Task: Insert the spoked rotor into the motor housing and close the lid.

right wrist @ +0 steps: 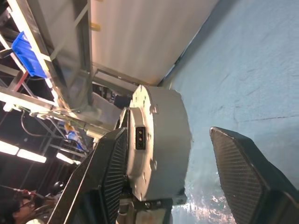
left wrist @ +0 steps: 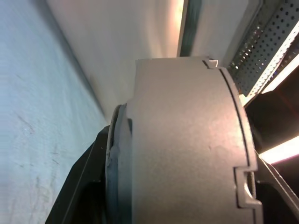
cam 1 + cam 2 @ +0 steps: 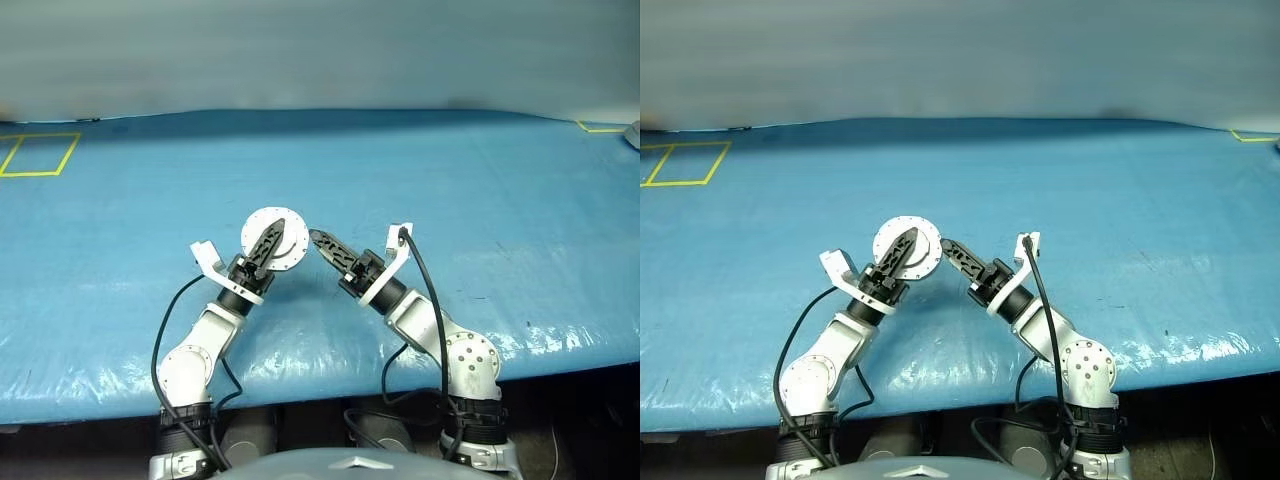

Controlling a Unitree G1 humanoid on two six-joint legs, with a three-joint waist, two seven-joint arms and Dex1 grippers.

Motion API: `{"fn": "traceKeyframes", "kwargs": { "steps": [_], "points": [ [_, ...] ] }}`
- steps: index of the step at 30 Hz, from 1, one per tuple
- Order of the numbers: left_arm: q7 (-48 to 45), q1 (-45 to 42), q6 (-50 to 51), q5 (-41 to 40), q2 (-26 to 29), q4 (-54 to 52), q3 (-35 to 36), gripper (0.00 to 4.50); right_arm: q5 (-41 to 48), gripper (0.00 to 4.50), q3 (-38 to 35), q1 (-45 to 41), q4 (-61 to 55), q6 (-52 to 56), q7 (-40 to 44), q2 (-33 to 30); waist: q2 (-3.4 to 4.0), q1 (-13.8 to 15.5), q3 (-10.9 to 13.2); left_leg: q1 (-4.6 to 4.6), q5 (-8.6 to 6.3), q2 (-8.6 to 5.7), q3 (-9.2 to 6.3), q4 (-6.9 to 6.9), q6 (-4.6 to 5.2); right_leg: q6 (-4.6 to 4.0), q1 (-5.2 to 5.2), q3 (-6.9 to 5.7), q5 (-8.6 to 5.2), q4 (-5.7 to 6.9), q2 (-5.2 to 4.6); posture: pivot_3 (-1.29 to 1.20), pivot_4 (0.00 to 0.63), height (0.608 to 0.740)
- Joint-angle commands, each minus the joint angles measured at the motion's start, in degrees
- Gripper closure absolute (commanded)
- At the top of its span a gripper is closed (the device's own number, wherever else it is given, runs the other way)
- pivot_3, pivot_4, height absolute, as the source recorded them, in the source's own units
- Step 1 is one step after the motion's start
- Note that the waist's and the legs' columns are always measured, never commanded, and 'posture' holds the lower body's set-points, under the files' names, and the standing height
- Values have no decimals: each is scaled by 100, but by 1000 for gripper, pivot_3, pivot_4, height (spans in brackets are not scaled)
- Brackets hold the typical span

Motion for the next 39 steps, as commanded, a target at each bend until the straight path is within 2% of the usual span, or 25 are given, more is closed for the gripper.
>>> {"fn": "traceKeyframes", "kwargs": {
  "steps": [1,5,8,11,14,23,39],
  "points": [
    [-10,-264,-247,-12,-81,-236,103,1968,38,1660,-22,-25,-184,-98,40,38,0,2,0,0,0,0,0,0,0,1,0,0,0,0,0,0,150,740],
    [50,-717,-797,587,40,252,279,1968,-181,1660,-36,29,-234,-207,-65,2,-1,21,0,-2,0,-4,0,0,0,4,1,0,3,0,0,0,150,740],
    [325,-1304,-1345,1309,215,1361,512,1968,-534,1660,-9,115,-369,-302,-45,-165,-3,49,-1,0,4,-22,6,5,-4,2,7,-3,4,0,9,0,150,740],
    [457,-1641,-1459,1884,371,2199,474,1968,-666,1660,-21,198,-436,-384,-4,-216,-3,24,-1,4,6,-22,11,5,-6,4,9,0,10,0,13,0,150,740],
    [393,-1816,-1663,2097,335,2684,595,1968,-736,1660,-37,273,-470,-449,21,-222,-6,12,0,-1,5,-25,8,2,-4,24,3,1,22,-1,12,0,150,740],
    [332,-1857,-1718,2383,350,2994,833,1968,-1007,1660,174,460,-601,-494,124,-155,-10,20,3,2,5,-24,-4,2,-5,27,6,1,24,-1,9,0,150,740],
    [405,-1759,-2078,2613,398,2834,1181,1968,-1425,1660,337,369,-427,-504,300,-85,-11,-30,2,9,11,-2,2,4,-15,12,3,0,37,5,25,0,150,740]
  ]
}}
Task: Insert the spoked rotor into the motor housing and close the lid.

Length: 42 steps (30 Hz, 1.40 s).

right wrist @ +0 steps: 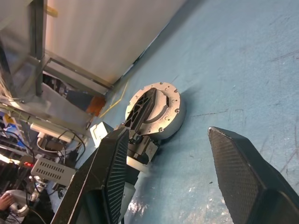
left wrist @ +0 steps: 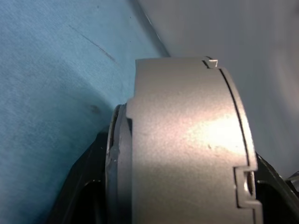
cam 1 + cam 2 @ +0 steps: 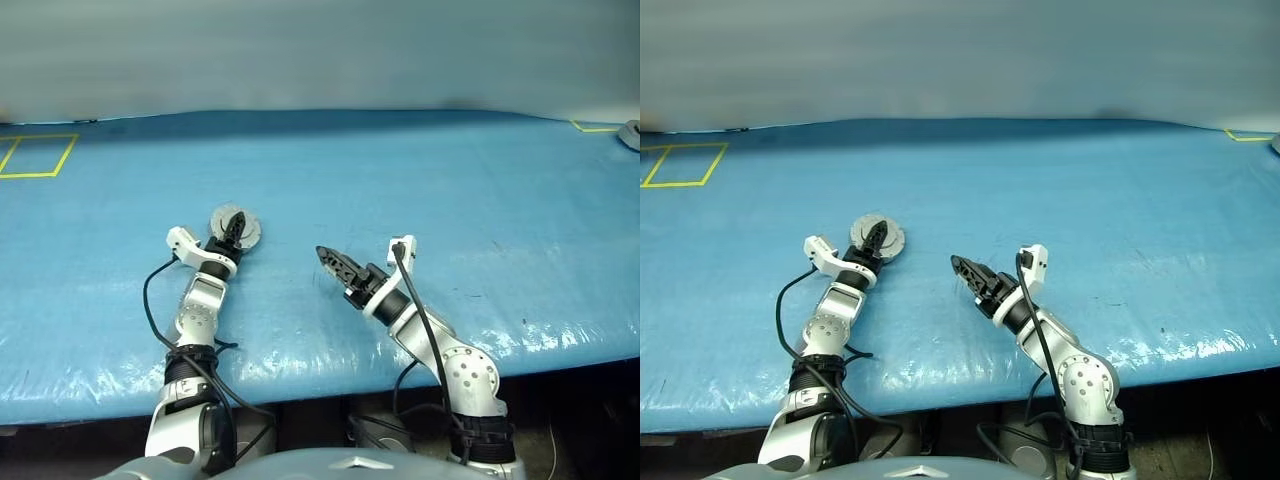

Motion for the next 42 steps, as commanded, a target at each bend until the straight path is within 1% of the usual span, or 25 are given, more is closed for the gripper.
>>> {"fn": "traceKeyframes", "kwargs": {
  "steps": [1,5,7,8,11,15,19,23,27,30,32,34,36,39,42],
  "points": [
    [-10,-34,-175,141,69,-190,17,1968,-41,1660,48,-101,-126,-62,88,53,0,1,0,0,0,0,-1,0,0,0,0,0,0,0,0,0,150,740],
    [10,-37,-90,342,98,-130,-99,857,-102,1621,32,-98,-118,-65,98,60,0,7,-3,5,0,-1,0,0,0,1,6,0,1,0,0,0,150,740],
    [39,-48,-98,387,124,-175,-116,216,-157,1621,59,-82,-129,-60,121,47,0,7,-4,13,2,0,0,0,-3,1,12,0,0,5,0,0,150,740],
    [97,-59,-102,366,141,-214,-71,34,-175,1621,70,-71,-136,-59,129,51,0,3,-3,16,4,1,1,0,-4,2,13,0,-1,6,1,0,150,740],
    [378,-101,-395,434,232,-244,150,34,-272,1621,106,-39,-122,-55,157,35,-1,-30,-3,21,13,8,3,0,-5,5,12,0,-3,10,6,0,150,740],
    [770,-180,-798,501,564,113,588,34,-362,1621,148,8,-101,-78,203,60,-4,-53,-3,21,19,15,2,0,-9,-1,2,2,1,24,14,0,150,740],
    [696,-166,-938,503,877,235,788,34,-458,1621,151,2,-103,-94,231,73,-7,-2,-3,20,24,11,-2,0,-18,-8,-4,1,-3,44,13,0,150,740],
    [618,-2,-963,583,1057,-111,781,34,-567,1621,105,0,-154,-171,258,68,-13,58,-3,14,27,6,-6,3,-23,-5,-3,1,-2,41,8,0,150,740],
    [113,716,-911,1153,1126,-1792,-214,34,-1927,1621,357,-5,-427,-991,29,-235,-17,50,-2,7,27,5,-2,3,-23,-13,-9,3,4,35,2,0,150,740],
    [180,1207,-846,1664,1063,-2813,-951,34,-3000,1621,499,-59,-387,-1558,-365,-401,-18,90,-3,5,29,6,-3,-1,-28,-33,-12,2,13,32,-6,0,150,740],
    [324,1501,-839,2012,943,-3235,-1385,34,-3414,1621,508,-62,-375,-1768,-560,-396,-16,93,-4,9,30,4,4,-3,-30,-53,-12,3,1,32,-5,0,150,740],
    [478,1687,-917,2367,865,-3406,-1648,34,-3837,1621,593,-37,-386,-1920,-705,-424,-15,84,-4,15,31,6,7,-6,-31,-49,-10,5,-4,34,-4,0,150,740],
    [659,1804,-872,2517,741,-3504,-1770,34,-4290,1621,712,-4,-364,-2058,-854,-459,-16,68,-4,18,32,9,14,-7,-32,-33,-12,7,-17,38,0,0,150,740],
    [1149,2230,-1171,3263,425,-3593,-2185,34,-5331,1621,1037,318,-402,-2585,-1298,-516,-15,75,-4,18,34,11,13,-7,-34,-37,-18,6,-22,50,3,0,150,740],
    [1394,2562,-1367,3716,331,-3576,-2325,34,-6053,1621,1170,760,-465,-2851,-1689,-493,-17,108,-4,15,33,7,17,-12,-34,-38,-20,6,-24,48,-1,0,150,740]
  ]
}}
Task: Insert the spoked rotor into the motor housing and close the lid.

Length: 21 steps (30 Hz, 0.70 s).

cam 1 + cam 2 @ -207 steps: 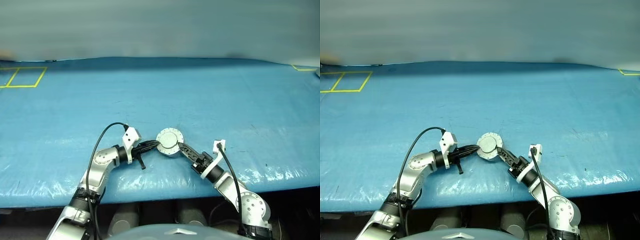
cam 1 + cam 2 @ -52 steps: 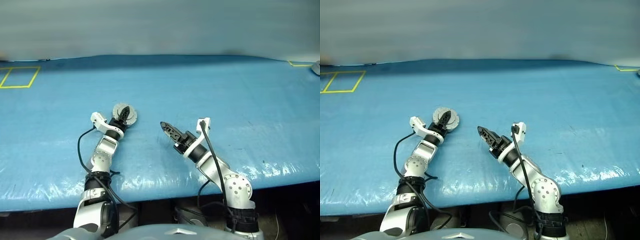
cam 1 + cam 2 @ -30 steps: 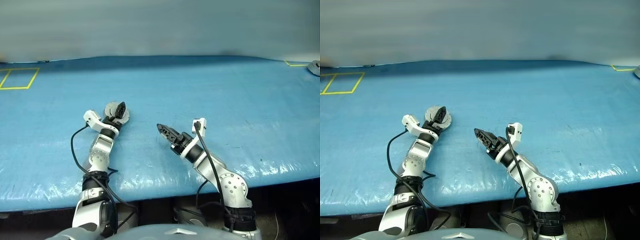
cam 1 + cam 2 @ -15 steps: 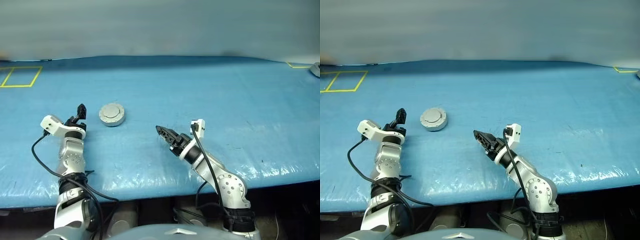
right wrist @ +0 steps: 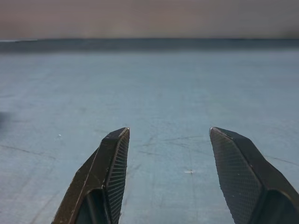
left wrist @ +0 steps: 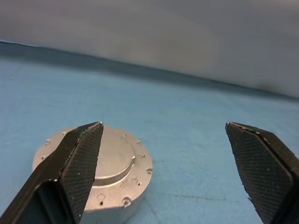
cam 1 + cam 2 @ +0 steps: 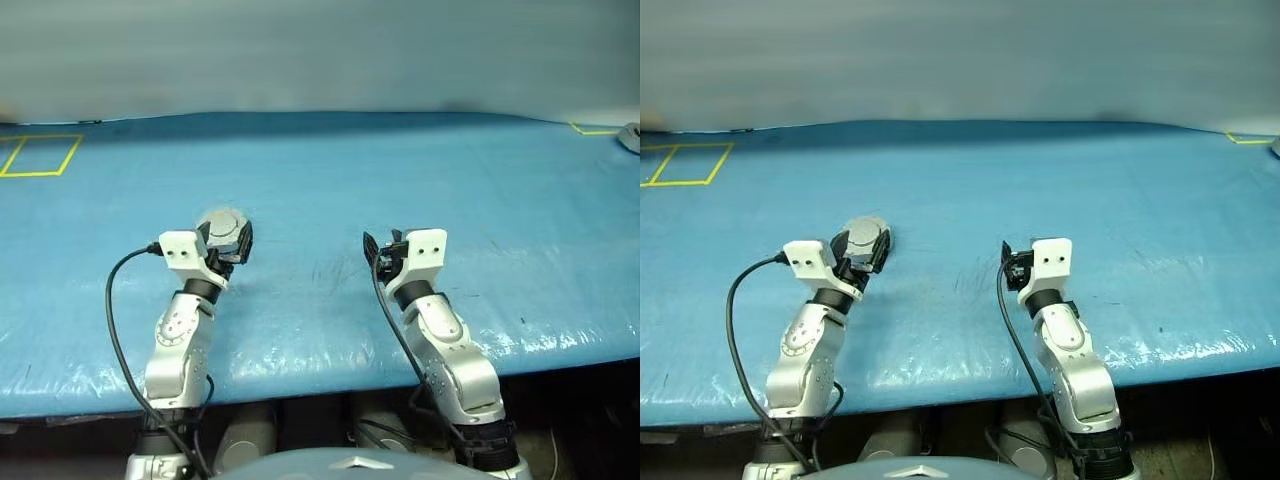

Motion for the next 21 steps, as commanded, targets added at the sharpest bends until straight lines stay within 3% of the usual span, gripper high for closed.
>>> {"fn": "traceKeyframes", "kwargs": {
  "steps": [1,8,21],
  "points": [
    [375,268,-317,569,-67,-221,-96,34,-914,1621,172,445,-257,-472,-446,-45,0,18,0,-2,0,0,-1,0,0,0,-2,-1,0,0,0,0,150,740],
    [473,964,-424,793,-156,-368,-210,34,-1485,1621,72,1215,-376,-653,-601,-1,-5,8,4,-3,1,19,-2,5,4,4,-3,-1,-5,-1,-24,0,150,740],
    [410,665,-619,808,-217,-173,-254,34,-1714,1621,-47,955,-213,-627,-419,195,-11,20,7,-15,6,11,-9,-3,13,9,-8,-19,-6,-11,-37,0,150,740]
  ]
}}
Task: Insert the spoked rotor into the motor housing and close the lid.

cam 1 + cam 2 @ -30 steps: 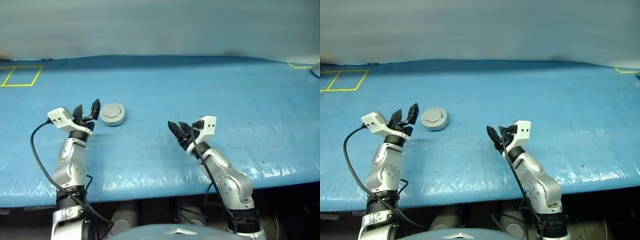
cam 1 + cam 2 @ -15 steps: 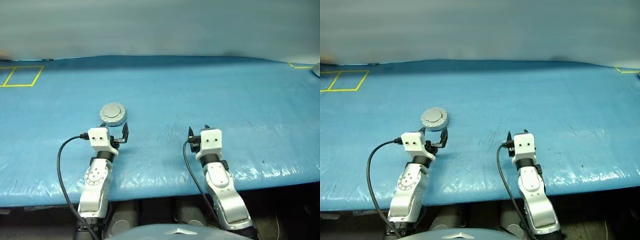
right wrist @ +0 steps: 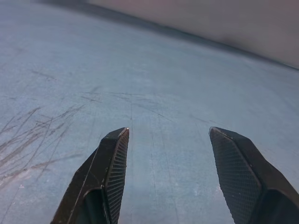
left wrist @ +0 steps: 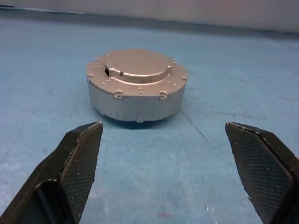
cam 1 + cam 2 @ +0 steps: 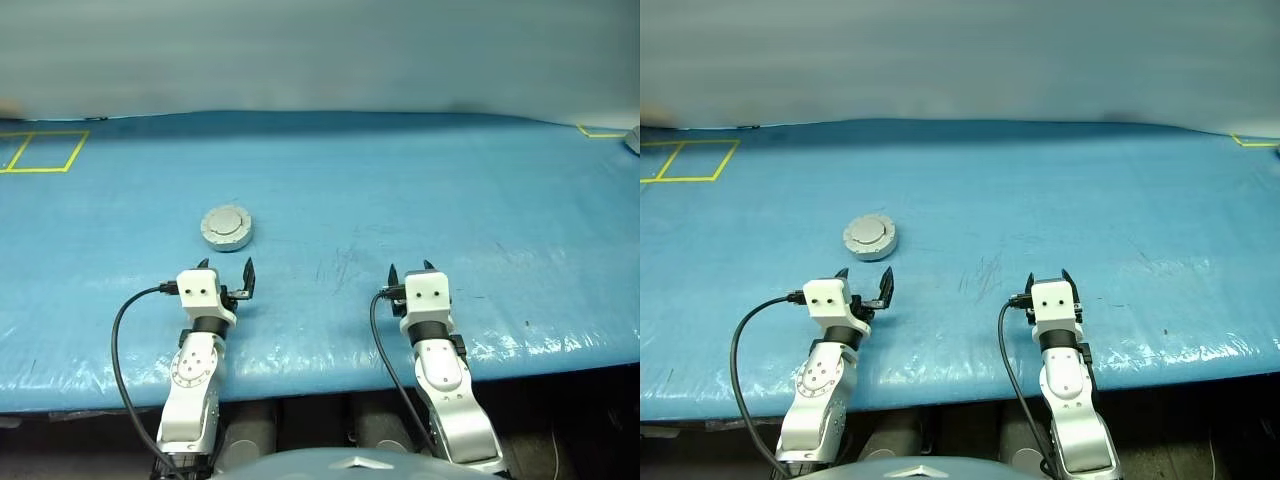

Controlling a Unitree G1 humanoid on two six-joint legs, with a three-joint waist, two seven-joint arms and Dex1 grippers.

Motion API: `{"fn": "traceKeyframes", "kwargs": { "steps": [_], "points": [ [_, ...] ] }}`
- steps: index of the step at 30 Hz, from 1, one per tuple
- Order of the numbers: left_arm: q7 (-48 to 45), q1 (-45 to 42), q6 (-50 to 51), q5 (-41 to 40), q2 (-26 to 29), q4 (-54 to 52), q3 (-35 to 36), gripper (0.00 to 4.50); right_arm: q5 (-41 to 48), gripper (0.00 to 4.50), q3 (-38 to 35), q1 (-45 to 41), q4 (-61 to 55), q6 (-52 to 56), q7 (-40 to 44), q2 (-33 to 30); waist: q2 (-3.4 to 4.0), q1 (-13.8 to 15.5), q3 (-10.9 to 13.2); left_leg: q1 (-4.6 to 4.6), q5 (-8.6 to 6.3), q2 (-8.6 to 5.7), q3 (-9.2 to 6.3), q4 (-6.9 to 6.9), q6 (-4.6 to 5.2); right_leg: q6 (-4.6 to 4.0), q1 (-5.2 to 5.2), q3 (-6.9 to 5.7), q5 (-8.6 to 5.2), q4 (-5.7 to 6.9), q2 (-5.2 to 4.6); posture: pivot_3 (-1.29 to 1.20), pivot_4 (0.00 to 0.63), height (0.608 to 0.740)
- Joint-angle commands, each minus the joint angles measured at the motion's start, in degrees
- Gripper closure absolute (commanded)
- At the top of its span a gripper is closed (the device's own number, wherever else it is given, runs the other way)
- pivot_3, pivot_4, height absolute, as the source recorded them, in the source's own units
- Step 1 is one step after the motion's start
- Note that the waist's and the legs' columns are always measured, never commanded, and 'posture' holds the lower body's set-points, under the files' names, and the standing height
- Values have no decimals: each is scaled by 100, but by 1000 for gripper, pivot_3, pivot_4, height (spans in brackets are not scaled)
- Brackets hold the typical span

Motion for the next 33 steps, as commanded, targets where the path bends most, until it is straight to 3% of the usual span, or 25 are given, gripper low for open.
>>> {"fn": "traceKeyframes", "kwargs": {
  "steps": [1,33],
  "points": [
    [-18,-23,-195,67,-7,-114,-28,34,-73,1621,-74,3,-173,-119,27,41,0,-2,0,0,-1,-1,0,-1,2,1,0,0,-1,-2,0,0,150,740],
    [-39,-522,-580,212,-143,427,-108,34,-263,1621,-234,-363,190,-301,89,231,0,0,0,1,0,-6,0,6,5,6,6,0,1,-2,1,0,150,740]
  ]
}}
